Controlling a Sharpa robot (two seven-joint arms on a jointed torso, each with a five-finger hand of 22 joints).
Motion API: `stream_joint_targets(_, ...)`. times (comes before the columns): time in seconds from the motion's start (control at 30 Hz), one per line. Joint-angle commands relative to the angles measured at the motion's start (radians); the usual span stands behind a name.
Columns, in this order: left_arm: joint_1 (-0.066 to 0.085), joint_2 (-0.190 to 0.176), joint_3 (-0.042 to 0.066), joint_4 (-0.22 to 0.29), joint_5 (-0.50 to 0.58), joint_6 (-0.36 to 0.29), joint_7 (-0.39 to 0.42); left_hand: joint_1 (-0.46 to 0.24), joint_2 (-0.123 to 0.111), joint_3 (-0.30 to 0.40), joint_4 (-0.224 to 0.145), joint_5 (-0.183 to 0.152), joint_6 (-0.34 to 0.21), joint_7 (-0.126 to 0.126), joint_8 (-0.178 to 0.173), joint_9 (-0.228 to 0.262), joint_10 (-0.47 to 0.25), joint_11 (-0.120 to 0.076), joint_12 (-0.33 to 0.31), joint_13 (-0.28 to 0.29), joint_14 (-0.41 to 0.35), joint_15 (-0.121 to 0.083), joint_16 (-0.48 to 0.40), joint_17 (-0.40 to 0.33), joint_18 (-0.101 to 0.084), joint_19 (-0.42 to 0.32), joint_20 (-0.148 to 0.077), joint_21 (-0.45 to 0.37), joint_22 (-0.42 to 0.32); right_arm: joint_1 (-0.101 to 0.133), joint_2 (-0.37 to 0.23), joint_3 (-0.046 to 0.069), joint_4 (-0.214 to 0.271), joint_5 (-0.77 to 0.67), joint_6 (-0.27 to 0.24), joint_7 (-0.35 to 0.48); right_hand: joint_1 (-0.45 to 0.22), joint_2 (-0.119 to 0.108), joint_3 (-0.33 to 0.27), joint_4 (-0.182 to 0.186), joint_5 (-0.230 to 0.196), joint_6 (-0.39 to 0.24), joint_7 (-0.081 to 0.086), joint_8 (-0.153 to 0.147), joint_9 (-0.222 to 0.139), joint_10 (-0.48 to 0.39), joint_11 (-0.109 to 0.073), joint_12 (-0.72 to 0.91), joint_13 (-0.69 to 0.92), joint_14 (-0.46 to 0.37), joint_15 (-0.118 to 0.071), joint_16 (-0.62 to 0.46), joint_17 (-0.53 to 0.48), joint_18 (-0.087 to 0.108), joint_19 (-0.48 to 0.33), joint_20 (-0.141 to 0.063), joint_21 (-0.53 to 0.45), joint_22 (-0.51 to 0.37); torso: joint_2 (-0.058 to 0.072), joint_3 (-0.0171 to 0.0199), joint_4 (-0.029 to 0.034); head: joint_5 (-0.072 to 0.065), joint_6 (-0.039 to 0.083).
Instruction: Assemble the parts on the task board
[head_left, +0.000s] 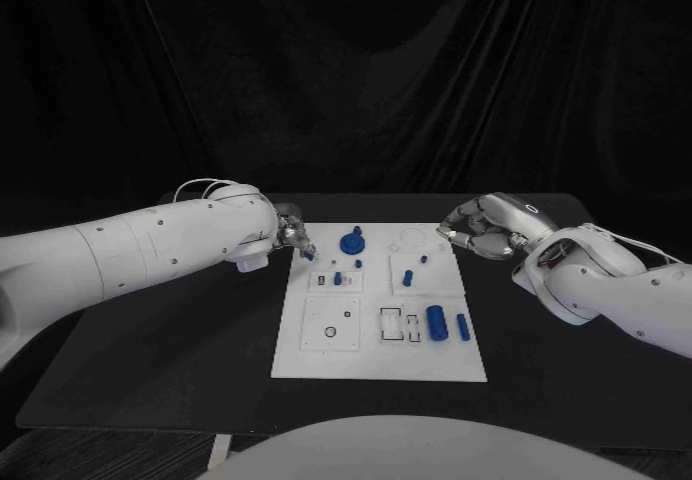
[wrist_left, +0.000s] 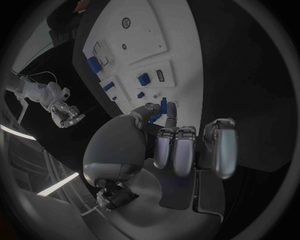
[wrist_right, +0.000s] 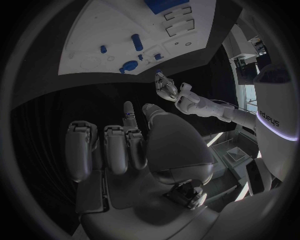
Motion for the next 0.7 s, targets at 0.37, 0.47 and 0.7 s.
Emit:
stream_joint_targets(0.37,-0.007,-0.037,0.0,0.094,-0.001,-0.166,-0.067,-0.026,-0.001,0.012,0.007,-0.007,0.012,-0.009,0.011,0.004,0.104,-0.012,0.004,0.263,0.104,-0.009,0.003,0.263,0.011,0.004,-0.008,-0.001,0.209,-0.006,0.003,0.001,0.0,-0.002,0.008,-0.025,0.01,0.004,0.005,-0.003,-0.003,-0.003,0.002,-0.006,-0.001,0.105,0.004,0.004,0.263,0.078,0.005,-0.004,0.116,0.007,0.052,0.003,-0.006,0.221,0.001,0.0005,-0.0004,0.012,0.0)
stream_joint_targets(0.47,-0.015,-0.04,0.0,0.103,-0.02,-0.189,-0.065,-0.029,-0.002,0.012,0.009,-0.006,0.013,-0.01,0.012,0.005,0.104,-0.012,0.004,0.263,0.104,-0.01,0.003,0.263,0.011,0.004,-0.008,-0.001,0.209,-0.006,0.003,0.001,0.0,-0.002,0.007,-0.025,0.011,0.004,0.006,-0.003,-0.003,-0.003,0.002,-0.006,-0.001,0.105,0.004,0.004,0.263,0.078,0.005,-0.005,0.114,0.008,0.051,0.003,-0.007,0.221,0.001,0.0003,0.0001,0.011,0.0)
stream_joint_targets(0.7,-0.04,-0.041,0.0,0.109,-0.037,-0.222,-0.059,-0.038,-0.002,0.011,0.015,-0.008,0.015,-0.01,0.012,0.004,0.104,-0.013,0.004,0.263,0.104,-0.011,0.003,0.263,0.012,0.004,-0.009,-0.002,0.208,-0.009,0.003,0.001,0.0,0.001,0.006,-0.025,0.012,0.004,0.007,-0.004,-0.003,-0.003,0.002,-0.006,-0.001,0.105,0.004,0.004,0.263,0.077,0.005,-0.006,0.112,0.008,0.051,0.003,-0.008,0.22,0.002,0.0006,-0.0004,0.012,0.0)
